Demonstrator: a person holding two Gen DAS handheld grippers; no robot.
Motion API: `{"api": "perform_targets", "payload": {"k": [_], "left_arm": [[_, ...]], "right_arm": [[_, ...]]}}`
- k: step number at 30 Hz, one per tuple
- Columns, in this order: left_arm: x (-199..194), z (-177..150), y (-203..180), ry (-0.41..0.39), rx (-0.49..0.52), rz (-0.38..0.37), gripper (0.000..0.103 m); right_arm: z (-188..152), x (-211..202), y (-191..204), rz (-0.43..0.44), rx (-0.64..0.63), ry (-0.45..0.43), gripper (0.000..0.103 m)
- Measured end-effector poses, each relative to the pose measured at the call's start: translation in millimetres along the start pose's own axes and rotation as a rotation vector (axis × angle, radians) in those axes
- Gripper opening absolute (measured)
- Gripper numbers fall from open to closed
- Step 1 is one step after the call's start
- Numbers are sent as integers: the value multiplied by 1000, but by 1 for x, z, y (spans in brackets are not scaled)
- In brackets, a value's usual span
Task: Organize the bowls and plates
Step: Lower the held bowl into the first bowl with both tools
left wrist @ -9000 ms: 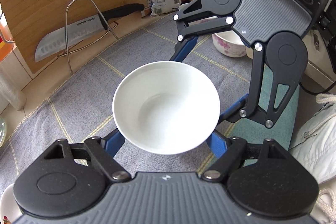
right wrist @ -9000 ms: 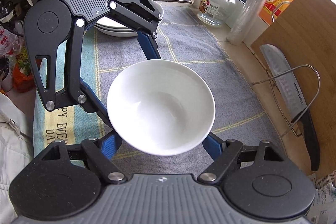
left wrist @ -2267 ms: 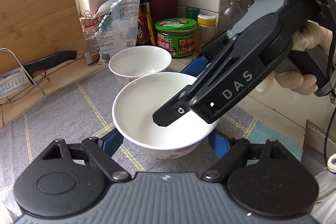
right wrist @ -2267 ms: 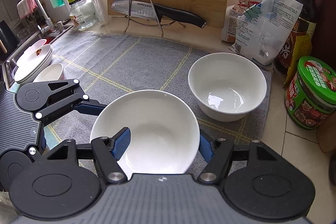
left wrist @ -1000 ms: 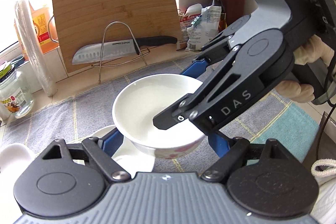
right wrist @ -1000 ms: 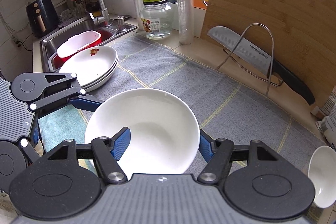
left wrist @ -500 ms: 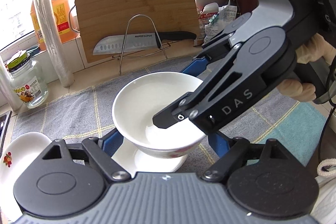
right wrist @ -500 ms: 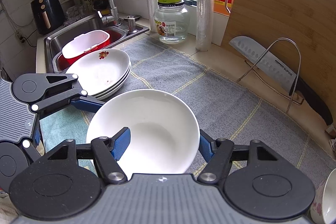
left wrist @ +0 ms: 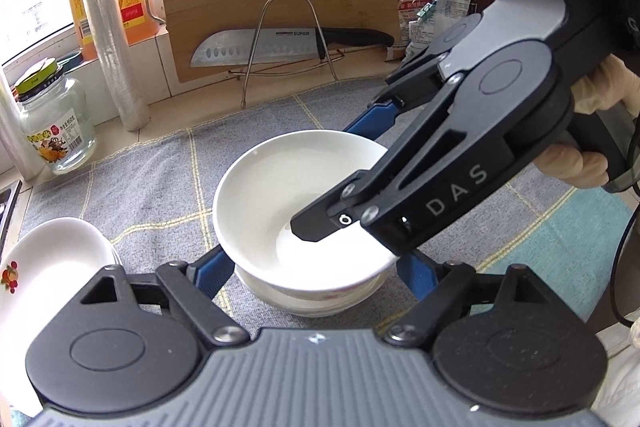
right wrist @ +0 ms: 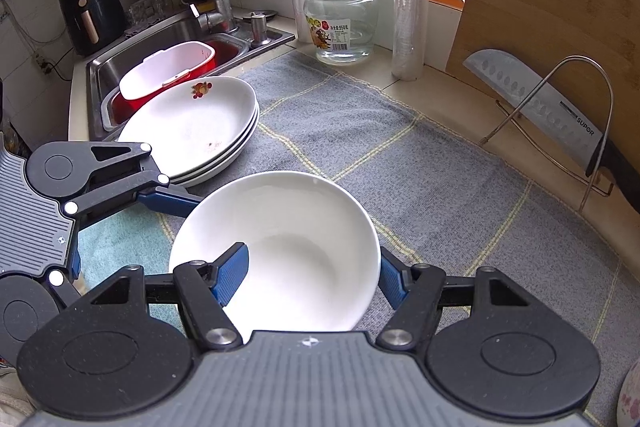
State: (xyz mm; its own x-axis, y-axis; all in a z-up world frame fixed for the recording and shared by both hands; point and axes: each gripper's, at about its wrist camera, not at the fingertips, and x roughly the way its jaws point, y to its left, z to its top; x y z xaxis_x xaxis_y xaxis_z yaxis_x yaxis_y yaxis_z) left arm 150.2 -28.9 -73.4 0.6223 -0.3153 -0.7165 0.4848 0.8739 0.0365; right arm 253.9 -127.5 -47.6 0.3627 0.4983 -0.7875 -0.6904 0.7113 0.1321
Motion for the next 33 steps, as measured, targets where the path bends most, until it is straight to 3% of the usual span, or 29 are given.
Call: {"api": "perform_targets", "payload": {"k": [33], "left_arm": [[9, 4, -1, 43, 9, 11, 89]], "right_arm": [[-3, 11, -3, -3, 8, 26, 74]]}}
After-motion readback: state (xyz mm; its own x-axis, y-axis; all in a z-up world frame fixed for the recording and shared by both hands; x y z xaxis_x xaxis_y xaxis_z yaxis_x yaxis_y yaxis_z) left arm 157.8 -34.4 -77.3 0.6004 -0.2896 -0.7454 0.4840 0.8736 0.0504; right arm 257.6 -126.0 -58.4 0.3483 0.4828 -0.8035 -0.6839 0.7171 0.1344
